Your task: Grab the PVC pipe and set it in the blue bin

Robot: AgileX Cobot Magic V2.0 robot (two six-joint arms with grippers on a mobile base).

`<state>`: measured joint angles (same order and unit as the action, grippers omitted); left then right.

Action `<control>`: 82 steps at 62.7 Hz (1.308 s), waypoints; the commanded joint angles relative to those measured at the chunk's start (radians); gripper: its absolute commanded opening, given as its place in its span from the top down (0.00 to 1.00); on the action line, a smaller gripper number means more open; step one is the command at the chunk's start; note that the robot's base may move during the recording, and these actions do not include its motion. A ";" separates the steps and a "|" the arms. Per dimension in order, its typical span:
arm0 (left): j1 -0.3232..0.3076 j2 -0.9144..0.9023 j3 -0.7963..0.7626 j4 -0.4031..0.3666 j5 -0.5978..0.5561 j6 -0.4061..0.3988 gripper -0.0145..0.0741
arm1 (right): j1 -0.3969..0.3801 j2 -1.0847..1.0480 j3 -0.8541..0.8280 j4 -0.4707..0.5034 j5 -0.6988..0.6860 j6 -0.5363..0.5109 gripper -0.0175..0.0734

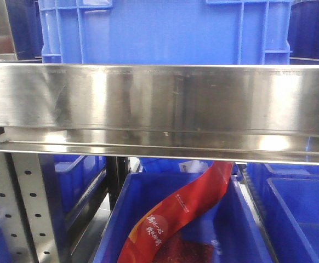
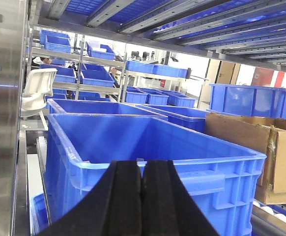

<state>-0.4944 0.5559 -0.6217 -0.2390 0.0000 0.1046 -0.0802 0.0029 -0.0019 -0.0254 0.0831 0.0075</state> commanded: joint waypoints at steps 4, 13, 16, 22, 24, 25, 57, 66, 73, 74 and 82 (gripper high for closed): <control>-0.006 -0.005 0.001 -0.002 -0.019 0.004 0.96 | -0.006 -0.003 0.002 0.005 -0.030 -0.008 0.99; -0.006 -0.005 0.001 -0.002 -0.019 0.004 0.96 | -0.006 -0.003 0.002 0.005 -0.030 -0.008 0.99; -0.006 -0.005 0.001 -0.002 -0.019 0.004 0.96 | -0.006 -0.003 0.002 0.005 -0.030 -0.008 0.99; 0.010 -0.008 0.001 0.012 -0.036 0.004 0.96 | -0.006 -0.003 0.002 0.005 -0.030 -0.008 0.99; 0.023 -0.010 0.001 0.019 -0.038 0.006 0.96 | -0.006 -0.003 0.002 0.005 -0.030 -0.008 0.99; 0.035 -0.010 0.004 0.019 -0.036 0.008 0.96 | -0.006 -0.003 0.002 0.005 -0.030 -0.008 0.99; 0.338 -0.316 0.464 0.062 -0.119 0.026 0.96 | -0.006 -0.003 0.002 0.005 -0.030 -0.008 0.99; 0.408 -0.481 0.572 0.095 -0.051 0.026 0.96 | -0.006 -0.003 0.002 0.005 -0.030 -0.008 0.99; 0.445 -0.556 0.618 0.180 0.072 0.026 0.96 | -0.006 -0.003 0.002 0.005 -0.030 -0.008 0.99; 0.450 -0.556 0.622 0.187 0.074 0.026 0.96 | -0.006 -0.003 0.002 0.005 -0.030 -0.008 0.99; 0.493 -0.556 0.622 0.190 0.073 0.009 0.96 | -0.006 -0.003 0.002 0.005 -0.032 -0.008 0.99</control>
<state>-0.0229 0.0080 0.0009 -0.0617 0.0803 0.1283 -0.0802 0.0029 0.0000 -0.0254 0.0789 0.0075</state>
